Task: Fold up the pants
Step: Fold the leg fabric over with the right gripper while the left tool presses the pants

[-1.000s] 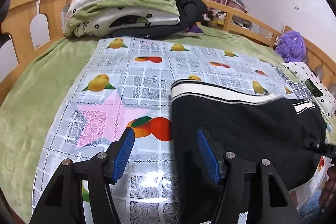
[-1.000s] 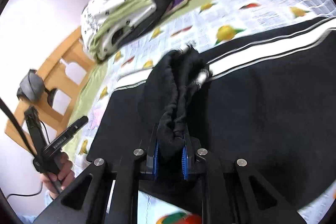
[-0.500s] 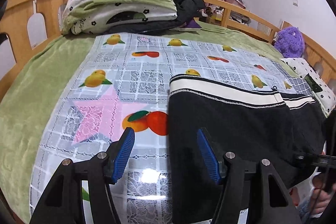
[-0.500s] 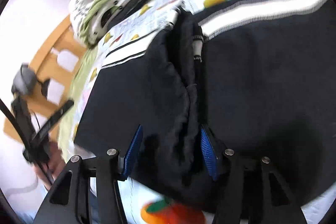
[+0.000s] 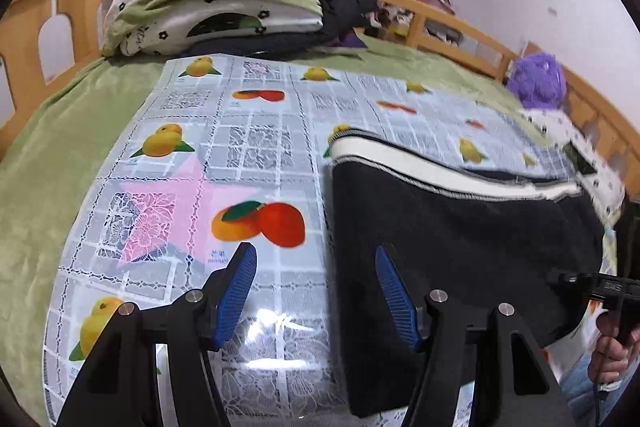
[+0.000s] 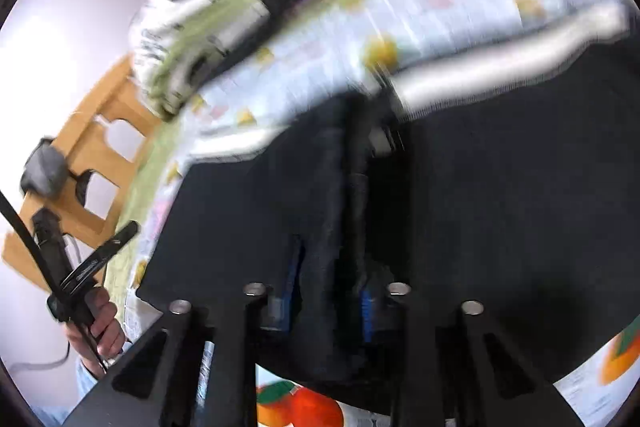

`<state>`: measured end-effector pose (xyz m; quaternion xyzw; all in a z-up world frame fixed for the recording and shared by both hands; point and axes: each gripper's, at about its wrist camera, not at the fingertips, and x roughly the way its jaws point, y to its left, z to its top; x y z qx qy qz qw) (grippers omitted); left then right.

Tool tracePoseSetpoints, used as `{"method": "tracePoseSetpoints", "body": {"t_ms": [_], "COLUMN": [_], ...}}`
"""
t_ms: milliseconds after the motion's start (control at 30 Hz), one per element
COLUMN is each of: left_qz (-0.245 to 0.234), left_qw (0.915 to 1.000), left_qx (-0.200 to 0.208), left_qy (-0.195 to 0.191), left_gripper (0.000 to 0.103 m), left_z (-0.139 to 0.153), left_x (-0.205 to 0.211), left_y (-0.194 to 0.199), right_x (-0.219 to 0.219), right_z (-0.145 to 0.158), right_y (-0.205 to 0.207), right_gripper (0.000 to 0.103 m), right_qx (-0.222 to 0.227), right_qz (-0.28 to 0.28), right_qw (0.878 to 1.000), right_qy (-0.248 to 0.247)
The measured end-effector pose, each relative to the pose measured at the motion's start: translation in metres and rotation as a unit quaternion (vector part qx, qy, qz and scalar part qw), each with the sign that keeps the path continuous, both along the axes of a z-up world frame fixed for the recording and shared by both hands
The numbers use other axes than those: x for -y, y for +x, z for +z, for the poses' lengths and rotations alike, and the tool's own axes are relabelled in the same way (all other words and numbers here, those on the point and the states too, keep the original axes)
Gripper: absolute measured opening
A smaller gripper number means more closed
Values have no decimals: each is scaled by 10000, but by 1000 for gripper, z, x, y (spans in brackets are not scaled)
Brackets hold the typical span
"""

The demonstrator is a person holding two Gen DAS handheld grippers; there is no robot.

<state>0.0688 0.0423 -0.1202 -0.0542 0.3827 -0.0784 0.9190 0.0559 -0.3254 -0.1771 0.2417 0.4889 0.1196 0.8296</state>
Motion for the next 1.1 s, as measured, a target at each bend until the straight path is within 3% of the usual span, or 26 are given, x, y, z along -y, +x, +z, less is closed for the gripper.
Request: {"method": "tracePoseSetpoints", "body": {"t_ms": [67,167,200,333,467,600,700,767,1000,1033,1067,1100], "left_qz": [-231,-683,-840,-1189,-1071,-1006,-978,-800,-295,-251,-129,1], "left_qw": [9997,9976,9964,9914,9909,9917,9932,9944,9990,9993,9994,9993], "left_qx": [2,-50,-83,-297,-518,-624,-602,-661,-318,-160,-32,49], "left_qy": [-48,-48,8,453,632,499,162,184,97,208,322,375], "left_gripper": [60,60,60,60,60,60,60,60,60,57,40,28], "left_z": [3,5,3,-19,-38,-42,-41,-46,-47,-45,-43,-42], "left_x": [3,8,11,24,28,39,42,47,51,49,45,35], "left_y": [-9,-25,-32,-61,-72,-64,-59,-51,-50,-53,-56,-60], "right_x": [-4,-5,-1,1,-3,-8,-9,-9,-10,-9,-9,-9], "right_z": [-4,8,8,5,4,3,2,1,-1,-1,-1,0], "right_y": [-4,-10,-13,-17,-18,-19,-19,-18,-18,-19,-19,-20], "right_gripper": [32,43,50,52,52,52,52,52,52,52,51,39], "right_qx": [51,118,144,55,82,100,105,103,118,126,136,158], "right_qz": [-2,68,44,38,91,154,108,72,46,56,55,32], "right_qw": [9999,9995,9994,9998,9995,9991,9992,9994,9994,9994,9992,9990], "right_qy": [-114,-291,-302,-186,-286,-385,-358,-321,-331,-326,-360,-408]}}
